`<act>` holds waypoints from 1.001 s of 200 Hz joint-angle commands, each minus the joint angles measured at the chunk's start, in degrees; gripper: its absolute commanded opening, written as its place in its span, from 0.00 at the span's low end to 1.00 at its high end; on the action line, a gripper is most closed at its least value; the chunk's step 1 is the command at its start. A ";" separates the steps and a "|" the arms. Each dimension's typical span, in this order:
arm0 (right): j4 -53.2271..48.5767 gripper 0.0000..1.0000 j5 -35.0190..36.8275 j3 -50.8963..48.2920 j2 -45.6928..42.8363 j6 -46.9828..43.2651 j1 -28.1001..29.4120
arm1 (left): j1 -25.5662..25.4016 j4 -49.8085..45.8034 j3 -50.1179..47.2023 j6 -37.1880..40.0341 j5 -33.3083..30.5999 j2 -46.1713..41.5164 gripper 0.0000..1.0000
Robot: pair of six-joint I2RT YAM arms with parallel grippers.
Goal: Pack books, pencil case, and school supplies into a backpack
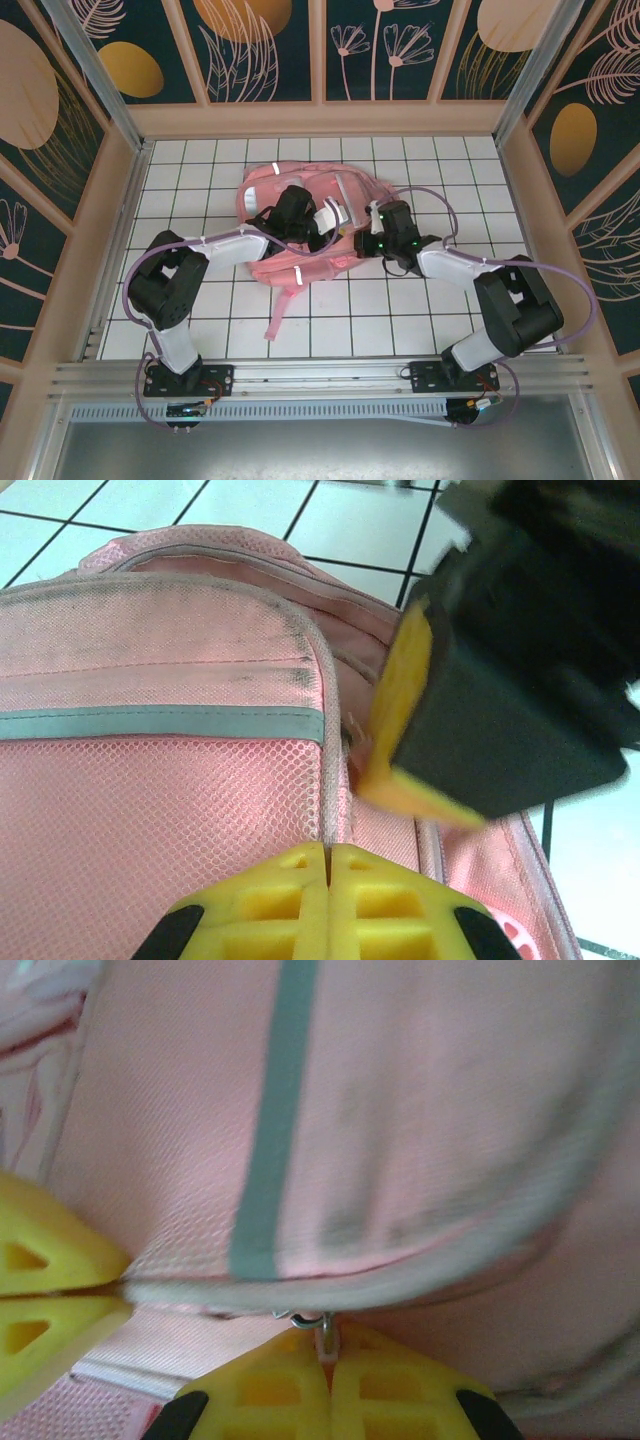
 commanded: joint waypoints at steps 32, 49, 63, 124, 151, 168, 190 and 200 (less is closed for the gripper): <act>-0.03 0.00 5.03 -0.50 -2.57 -2.53 -8.44 | 1.67 -4.71 -1.79 7.92 0.32 -2.69 0.00; -0.33 0.00 5.87 -0.08 -1.72 -3.10 -9.88 | 2.54 -5.55 -2.74 10.26 1.85 -3.79 0.00; -0.68 0.00 5.32 0.18 -1.19 -3.37 -10.38 | 4.16 -8.78 -2.23 12.69 4.35 -4.31 0.00; 0.93 0.00 -3.88 -2.56 -4.68 -8.49 2.29 | 18.12 -5.26 2.40 6.05 -5.01 -2.84 0.17; 0.95 0.00 -4.31 0.81 -3.58 -8.36 8.02 | 19.39 -2.56 6.10 -6.02 -1.35 -3.09 0.36; 0.66 0.00 -4.72 3.89 -2.22 -9.44 10.31 | 19.43 -4.68 8.86 -18.76 -1.52 -2.89 0.42; 0.26 0.00 -5.85 7.78 0.95 -11.64 12.57 | 18.94 -10.18 8.65 -26.60 3.12 -6.26 0.49; 0.30 0.00 -6.31 8.97 2.46 -12.64 13.38 | 17.37 -8.73 2.98 -22.06 7.58 -11.46 0.50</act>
